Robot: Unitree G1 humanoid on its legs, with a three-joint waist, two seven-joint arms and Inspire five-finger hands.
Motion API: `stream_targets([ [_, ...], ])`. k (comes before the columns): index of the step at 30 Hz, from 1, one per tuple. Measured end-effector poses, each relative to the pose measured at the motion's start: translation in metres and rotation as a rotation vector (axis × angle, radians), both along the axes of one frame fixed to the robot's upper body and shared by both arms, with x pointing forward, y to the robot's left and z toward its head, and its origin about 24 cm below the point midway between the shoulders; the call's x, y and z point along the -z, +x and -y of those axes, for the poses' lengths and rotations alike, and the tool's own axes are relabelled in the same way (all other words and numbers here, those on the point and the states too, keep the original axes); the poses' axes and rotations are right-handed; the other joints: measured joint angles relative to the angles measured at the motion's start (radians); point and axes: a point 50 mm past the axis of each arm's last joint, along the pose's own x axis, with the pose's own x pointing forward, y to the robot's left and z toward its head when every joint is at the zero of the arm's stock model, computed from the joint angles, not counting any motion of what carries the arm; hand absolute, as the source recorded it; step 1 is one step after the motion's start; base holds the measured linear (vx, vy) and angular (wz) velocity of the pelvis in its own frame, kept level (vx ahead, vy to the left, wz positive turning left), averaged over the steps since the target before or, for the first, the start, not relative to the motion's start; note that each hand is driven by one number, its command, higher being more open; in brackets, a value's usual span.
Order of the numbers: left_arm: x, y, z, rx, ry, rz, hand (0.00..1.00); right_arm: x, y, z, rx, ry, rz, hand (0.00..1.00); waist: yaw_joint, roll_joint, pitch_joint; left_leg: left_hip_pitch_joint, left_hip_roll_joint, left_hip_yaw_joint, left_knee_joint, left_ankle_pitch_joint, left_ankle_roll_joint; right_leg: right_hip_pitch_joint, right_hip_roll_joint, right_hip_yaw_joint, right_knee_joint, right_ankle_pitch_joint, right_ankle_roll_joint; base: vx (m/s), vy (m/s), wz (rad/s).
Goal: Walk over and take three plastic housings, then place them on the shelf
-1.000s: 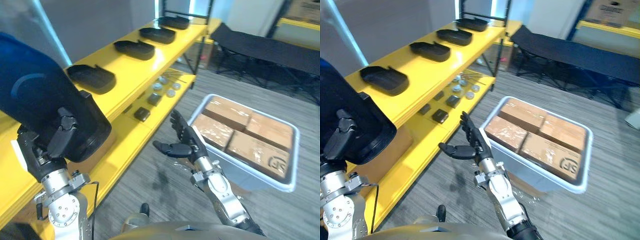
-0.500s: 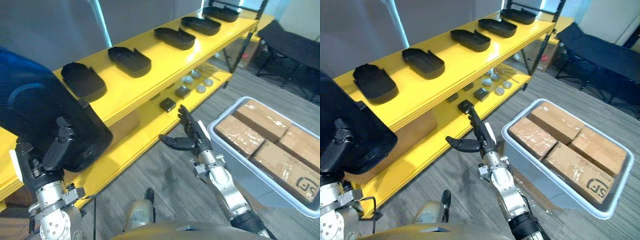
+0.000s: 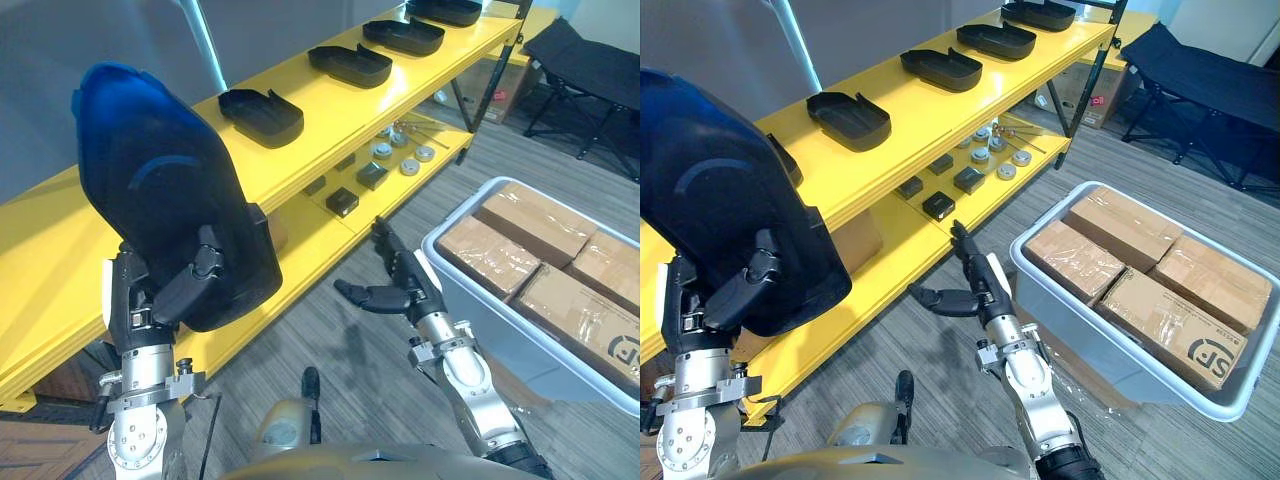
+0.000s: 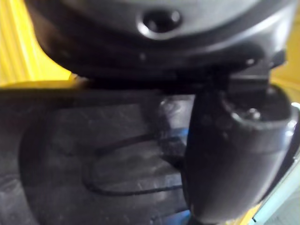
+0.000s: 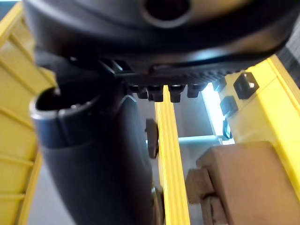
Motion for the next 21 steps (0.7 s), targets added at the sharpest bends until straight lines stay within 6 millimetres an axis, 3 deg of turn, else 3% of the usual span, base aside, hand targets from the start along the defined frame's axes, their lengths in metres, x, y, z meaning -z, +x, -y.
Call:
stream_targets([
  [5, 0.005, -0.002, 0.002, 0.016, -0.006, -0.028, 0.0, -0.005, 0.003, 0.002, -0.019, -0.014, 0.033, 1.0, 0.014, 0.014, -0.001, -0.034, 0.011, 0.057, 0.078, -0.037, 0.017, 0.034, -0.024, -0.076, 0.019, -0.029, 0.016, -0.02, -0.006, 0.44],
  [7, 0.006, -0.006, -0.002, 0.025, 0.001, -0.037, 0.0, -0.009, 0.007, -0.001, 0.009, 0.005, 0.053, 1.0, 0.038, 0.009, -0.002, -0.059, 0.0, 0.046, 0.137, -0.065, 0.019, 0.056, -0.034, -0.102, 0.017, -0.037, 0.029, 0.09, 0.041, 0.39],
  [9, 0.005, -0.009, -0.009, 0.026, 0.0, -0.033, 0.0, -0.014, 0.012, -0.008, 0.035, 0.046, 0.073, 1.0, 0.057, -0.01, -0.002, -0.08, -0.018, 0.034, 0.185, -0.102, 0.017, 0.073, -0.045, -0.123, 0.014, -0.043, 0.044, 0.13, 0.039, 0.31],
  [11, 0.002, -0.013, -0.019, 0.011, 0.002, -0.016, 0.0, -0.017, 0.014, -0.015, 0.07, 0.086, 0.084, 1.0, 0.075, -0.045, -0.015, -0.117, -0.038, 0.018, 0.26, -0.168, 0.014, 0.107, -0.043, -0.149, 0.0, -0.022, 0.076, 0.21, 0.044, 0.38],
  [14, 0.0, -0.014, -0.023, -0.004, 0.015, -0.004, 0.0, -0.019, 0.016, -0.014, 0.118, 0.106, 0.097, 1.0, 0.074, -0.064, -0.03, -0.123, -0.055, -0.016, 0.295, -0.197, 0.018, 0.046, -0.089, -0.025, 0.16, 0.045, 0.068, 0.27, 0.136, 0.48],
  [15, -0.001, -0.014, -0.026, -0.014, 0.022, 0.0, 0.0, -0.022, 0.018, -0.014, 0.13, 0.116, 0.117, 1.0, 0.079, -0.07, -0.031, -0.11, -0.058, -0.015, 0.28, -0.204, 0.024, -0.004, -0.117, 0.04, 0.246, 0.1, 0.071, 0.14, 0.102, 0.04],
  [16, -0.001, -0.015, -0.026, -0.026, 0.02, 0.0, 0.0, -0.025, 0.02, -0.014, 0.133, 0.097, 0.142, 1.0, 0.081, -0.071, -0.03, -0.091, -0.058, -0.022, 0.26, -0.209, 0.032, -0.025, -0.133, 0.061, 0.299, 0.137, 0.057, 0.21, 0.104, -0.14],
  [17, -0.001, -0.014, -0.028, -0.056, 0.012, 0.001, 0.0, -0.032, 0.025, -0.015, 0.136, 0.029, 0.217, 1.0, 0.076, -0.066, -0.027, -0.036, -0.056, -0.026, 0.211, -0.213, 0.042, -0.069, -0.167, 0.081, 0.381, 0.105, 0.002, 0.18, 0.062, -0.16],
  [18, -0.002, -0.013, -0.029, -0.068, 0.009, 0.006, 0.0, -0.037, 0.027, -0.015, 0.127, 0.011, 0.255, 1.0, 0.072, -0.058, -0.025, -0.016, -0.05, -0.031, 0.198, -0.215, 0.043, -0.079, -0.163, 0.082, 0.379, 0.074, -0.01, 0.18, 0.062, -0.11],
  [20, -0.011, 0.001, -0.031, -0.086, 0.003, 0.072, 0.0, -0.072, 0.039, -0.014, 0.096, 0.0, 0.453, 1.0, 0.051, -0.024, -0.024, 0.02, -0.022, -0.071, 0.174, -0.224, 0.029, -0.15, -0.103, 0.112, 0.287, 0.017, -0.081, 0.09, 0.037, 0.2],
  [21, -0.014, 0.007, -0.031, -0.082, 0.007, 0.095, 0.0, -0.085, 0.042, -0.013, 0.09, 0.013, 0.51, 1.0, 0.044, -0.019, -0.023, 0.017, -0.021, -0.095, 0.174, -0.225, 0.027, -0.175, -0.087, 0.139, 0.261, 0.014, -0.087, 0.04, -0.013, 0.36],
])
